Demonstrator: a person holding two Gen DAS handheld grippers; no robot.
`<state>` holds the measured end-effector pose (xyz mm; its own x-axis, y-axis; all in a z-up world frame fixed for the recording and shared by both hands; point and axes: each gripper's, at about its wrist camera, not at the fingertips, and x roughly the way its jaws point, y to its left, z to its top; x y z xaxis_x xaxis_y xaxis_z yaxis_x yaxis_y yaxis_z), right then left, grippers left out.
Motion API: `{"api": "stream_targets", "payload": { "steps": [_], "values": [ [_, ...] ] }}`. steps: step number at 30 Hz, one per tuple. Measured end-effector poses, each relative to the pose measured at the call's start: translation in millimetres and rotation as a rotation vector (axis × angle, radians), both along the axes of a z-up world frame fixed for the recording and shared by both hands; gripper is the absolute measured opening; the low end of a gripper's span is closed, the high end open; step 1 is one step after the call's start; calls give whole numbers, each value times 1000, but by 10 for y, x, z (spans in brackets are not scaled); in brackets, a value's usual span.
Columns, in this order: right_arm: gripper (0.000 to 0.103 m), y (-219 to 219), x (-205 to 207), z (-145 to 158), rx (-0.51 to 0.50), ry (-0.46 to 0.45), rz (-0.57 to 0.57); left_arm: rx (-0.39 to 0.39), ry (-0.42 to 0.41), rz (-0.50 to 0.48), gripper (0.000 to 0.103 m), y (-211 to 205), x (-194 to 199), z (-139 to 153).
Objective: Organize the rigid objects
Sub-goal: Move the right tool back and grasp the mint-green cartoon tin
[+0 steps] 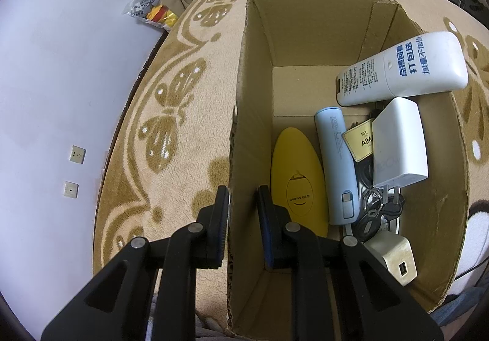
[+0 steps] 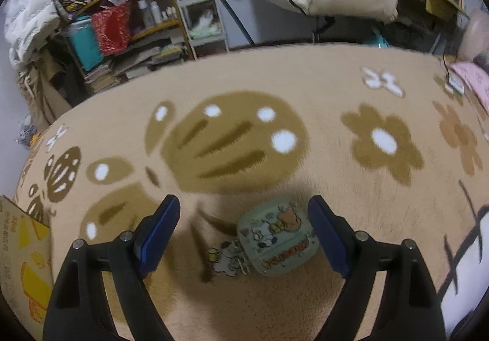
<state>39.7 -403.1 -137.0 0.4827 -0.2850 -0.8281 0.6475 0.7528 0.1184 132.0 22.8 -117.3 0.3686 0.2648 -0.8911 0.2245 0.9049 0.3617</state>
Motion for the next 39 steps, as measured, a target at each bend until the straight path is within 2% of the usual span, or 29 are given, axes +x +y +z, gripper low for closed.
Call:
{"api": "stream_targets", "payload": {
  "steps": [2,4,12,20,21,22,26,30,39],
  "values": [
    [83,12,-2,-38,-33,22,-5,0,0,0,19,0,1,0],
    [77,36,17,-40,-64,48,-2,1,0,-1,19,0,1,1],
    [76,54,38,-45,-101,80,1,-3,1,1,19,1,1,-1],
    [75,-141,-87,-158,25,42,-87,-1,1,0,19,-8,-4,-3],
    [68,-147,-95,-165,33,39,-93,0,1,-1,19,-9,-6,-4],
    [66,-156,-96,-178,38,40,-93,1,0,-2,19,-12,-7,-4],
    [66,-111,-86,-178,24,48,-82,1,0,-1,19,-6,-3,-1],
    [65,-42,-105,-85,86,-15,-50,0,1,-1,19,-8,-2,-2],
    [65,463,-21,464,66,-191,168,0,1,-1,19,-7,2,0]
  ]
}}
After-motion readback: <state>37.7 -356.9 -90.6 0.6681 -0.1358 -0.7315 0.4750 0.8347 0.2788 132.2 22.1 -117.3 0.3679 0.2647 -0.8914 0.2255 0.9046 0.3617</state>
